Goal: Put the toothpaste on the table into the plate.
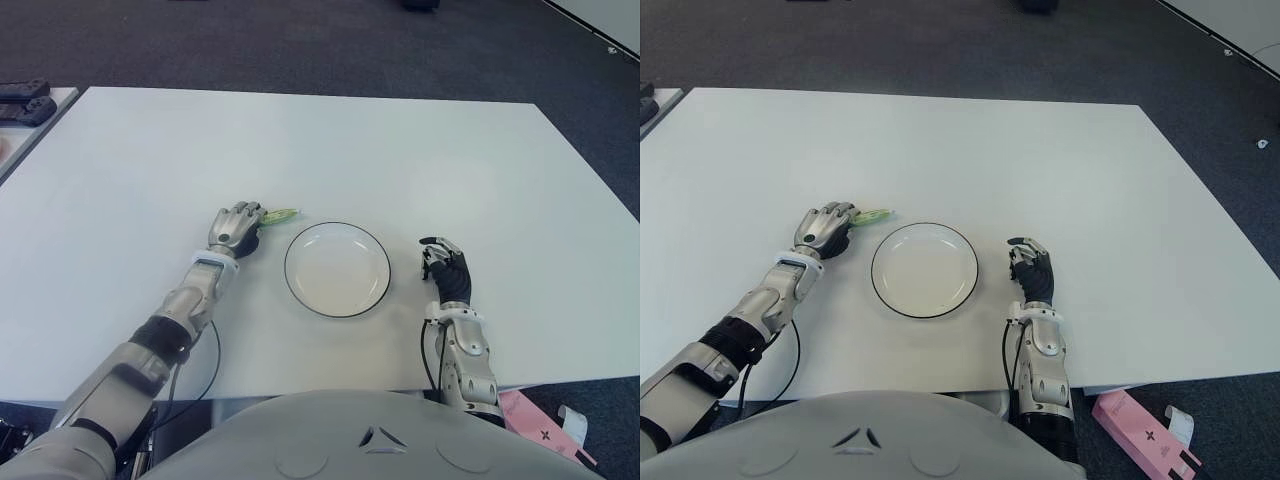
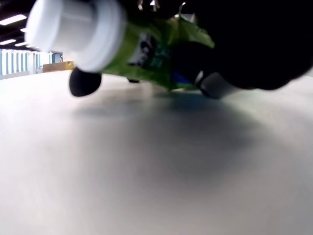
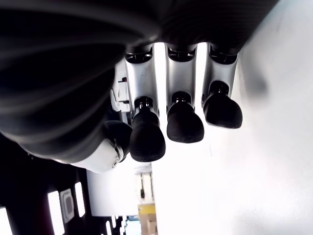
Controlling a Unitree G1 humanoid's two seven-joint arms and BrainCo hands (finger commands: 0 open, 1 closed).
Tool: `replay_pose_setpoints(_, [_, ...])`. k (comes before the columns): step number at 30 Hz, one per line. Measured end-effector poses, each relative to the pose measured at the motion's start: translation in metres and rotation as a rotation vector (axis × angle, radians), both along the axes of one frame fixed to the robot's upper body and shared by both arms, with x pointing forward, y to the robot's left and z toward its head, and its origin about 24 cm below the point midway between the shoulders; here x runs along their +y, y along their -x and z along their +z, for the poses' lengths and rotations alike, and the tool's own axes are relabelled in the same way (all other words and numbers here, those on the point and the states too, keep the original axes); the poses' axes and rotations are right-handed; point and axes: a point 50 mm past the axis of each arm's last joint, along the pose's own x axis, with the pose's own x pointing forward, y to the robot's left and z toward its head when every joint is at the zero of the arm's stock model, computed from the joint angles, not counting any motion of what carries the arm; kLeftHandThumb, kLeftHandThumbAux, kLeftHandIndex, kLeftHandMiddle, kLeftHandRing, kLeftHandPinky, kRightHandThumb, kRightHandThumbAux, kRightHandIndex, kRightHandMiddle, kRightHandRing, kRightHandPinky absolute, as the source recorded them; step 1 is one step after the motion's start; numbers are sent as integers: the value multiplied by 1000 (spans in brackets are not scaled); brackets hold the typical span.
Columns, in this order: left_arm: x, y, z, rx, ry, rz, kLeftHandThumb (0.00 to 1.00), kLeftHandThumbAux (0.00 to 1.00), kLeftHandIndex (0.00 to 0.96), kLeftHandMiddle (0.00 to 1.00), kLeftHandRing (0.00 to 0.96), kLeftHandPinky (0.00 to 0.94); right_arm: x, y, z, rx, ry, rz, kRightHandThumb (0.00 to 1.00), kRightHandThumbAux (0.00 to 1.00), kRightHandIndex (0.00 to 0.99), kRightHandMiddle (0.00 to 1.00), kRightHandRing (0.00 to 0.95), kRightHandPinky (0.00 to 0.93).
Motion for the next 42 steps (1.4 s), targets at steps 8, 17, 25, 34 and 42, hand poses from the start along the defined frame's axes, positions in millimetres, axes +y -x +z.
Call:
replay_pose_setpoints(8, [7, -2, 0, -2, 65, 43, 851, 670, 395, 540, 850, 831, 0, -1, 0, -2, 0, 0, 704, 727, 438, 812, 806, 798])
replay_pose_setpoints(17, [16, -11, 11, -23, 141, 146, 850, 670, 396, 541, 851, 829, 1, -3, 1, -8, -3, 1, 704, 727, 438, 810, 805, 799])
replay_pose_setpoints(25, [25, -7, 21, -87, 241, 278, 851, 670, 395, 536, 863, 833, 1, -7, 0, -25, -8, 4, 702, 726, 438, 807, 799, 789])
replay_pose_setpoints(34, [18, 0, 42, -192, 416, 387, 852, 668, 403, 543, 884, 871, 3, -10, -2, -28, -15, 10, 702, 726, 438, 799, 795, 792])
replay_pose_setpoints(42, [8, -5, 58, -263, 529, 404, 852, 666, 412, 545, 913, 896, 6, -12, -1, -31, -27, 12, 702, 726, 438, 795, 790, 783])
